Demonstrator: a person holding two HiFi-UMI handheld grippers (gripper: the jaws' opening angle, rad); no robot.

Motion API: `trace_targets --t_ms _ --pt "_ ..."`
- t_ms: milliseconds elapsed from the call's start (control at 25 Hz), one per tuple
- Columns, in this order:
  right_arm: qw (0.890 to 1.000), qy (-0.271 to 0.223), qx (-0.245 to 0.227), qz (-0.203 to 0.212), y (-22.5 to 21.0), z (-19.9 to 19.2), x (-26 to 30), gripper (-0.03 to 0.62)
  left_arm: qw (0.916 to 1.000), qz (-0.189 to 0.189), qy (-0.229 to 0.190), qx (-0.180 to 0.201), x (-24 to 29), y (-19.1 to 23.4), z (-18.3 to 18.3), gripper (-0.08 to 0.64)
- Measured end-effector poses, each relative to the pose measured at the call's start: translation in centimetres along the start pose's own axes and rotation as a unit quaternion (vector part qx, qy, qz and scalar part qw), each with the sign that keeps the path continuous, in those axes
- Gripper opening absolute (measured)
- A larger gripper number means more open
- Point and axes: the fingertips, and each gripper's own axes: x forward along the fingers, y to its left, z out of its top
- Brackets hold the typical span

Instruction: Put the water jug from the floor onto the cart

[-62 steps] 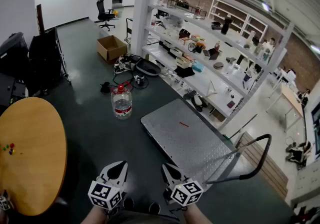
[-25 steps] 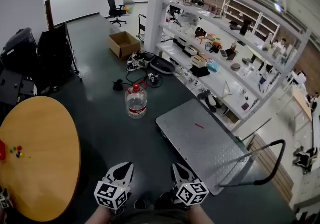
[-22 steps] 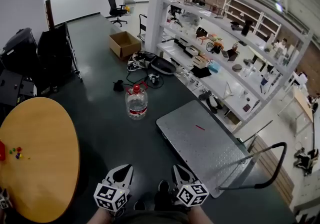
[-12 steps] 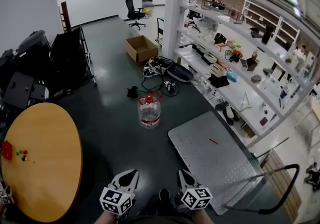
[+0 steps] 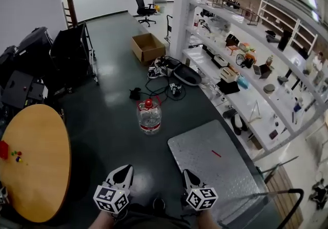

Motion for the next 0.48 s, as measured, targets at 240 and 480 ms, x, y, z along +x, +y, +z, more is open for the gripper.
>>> trace_targets --t_ms 240,480 --pt "1.000 0.016 0.001 0.014 -1.4 1.6 2.8 -0.011 0.9996 0.029 0.003 -0.006 1.4 1.0 0.6 0.005" --pt "0.999 0.026 -0.003 0.023 -1.6 2.8 7.3 -0.011 0.9994 0.032 0.002 -0.016 5.4 3.2 1.4 0.005"
